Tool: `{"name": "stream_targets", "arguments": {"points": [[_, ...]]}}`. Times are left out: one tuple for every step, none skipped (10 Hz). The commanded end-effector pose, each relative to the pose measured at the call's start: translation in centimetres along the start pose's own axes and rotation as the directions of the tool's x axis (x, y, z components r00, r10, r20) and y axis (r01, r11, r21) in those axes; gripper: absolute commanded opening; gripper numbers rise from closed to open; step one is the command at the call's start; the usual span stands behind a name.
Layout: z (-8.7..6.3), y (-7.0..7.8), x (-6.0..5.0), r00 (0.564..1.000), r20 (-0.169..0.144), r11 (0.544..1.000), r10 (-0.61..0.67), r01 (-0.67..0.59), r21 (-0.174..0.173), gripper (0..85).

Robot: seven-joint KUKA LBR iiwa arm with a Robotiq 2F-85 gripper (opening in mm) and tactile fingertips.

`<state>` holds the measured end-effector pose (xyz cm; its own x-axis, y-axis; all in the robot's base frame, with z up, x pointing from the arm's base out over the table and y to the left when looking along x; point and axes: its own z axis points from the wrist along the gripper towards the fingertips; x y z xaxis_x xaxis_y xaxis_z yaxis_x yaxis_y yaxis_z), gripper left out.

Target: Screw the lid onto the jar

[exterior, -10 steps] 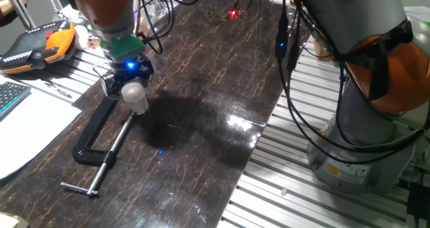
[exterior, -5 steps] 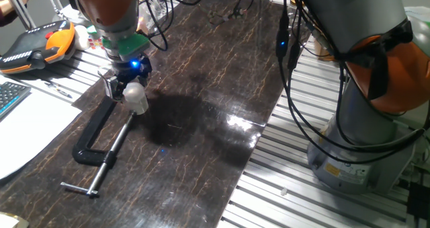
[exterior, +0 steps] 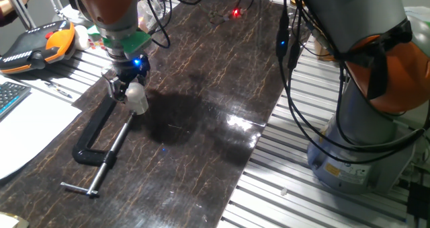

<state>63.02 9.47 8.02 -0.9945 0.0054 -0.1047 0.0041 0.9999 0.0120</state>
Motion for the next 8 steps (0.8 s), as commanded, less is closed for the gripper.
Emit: {"name": "stream_targets", "arguments": {"points": [[0.01, 0.00, 0.01, 0.986, 0.000, 0.985, -0.169, 0.169, -0.018, 85.0], [0.00, 0.00, 0.01, 0.986, 0.000, 0.985, -0.169, 0.169, -0.018, 85.0], [0.00, 0.00, 0.01, 0.986, 0.000, 0.985, -0.169, 0.169, -0.018, 85.0], [0.00, 0.00, 0.01, 0.986, 0.000, 0.985, -0.169, 0.169, -0.018, 85.0], [0.00, 0.00, 0.01, 0.986, -0.001, 0.985, -0.170, 0.169, -0.017, 85.0], [0.03, 0.02, -0.02, 0.986, 0.001, 0.986, -0.168, 0.168, -0.016, 85.0], [0.08, 0.03, -0.04, 0.986, 0.002, 0.986, -0.166, 0.166, -0.016, 85.0], [0.14, 0.05, -0.08, 0.987, 0.002, 0.986, -0.163, 0.163, -0.016, 85.0]]}}
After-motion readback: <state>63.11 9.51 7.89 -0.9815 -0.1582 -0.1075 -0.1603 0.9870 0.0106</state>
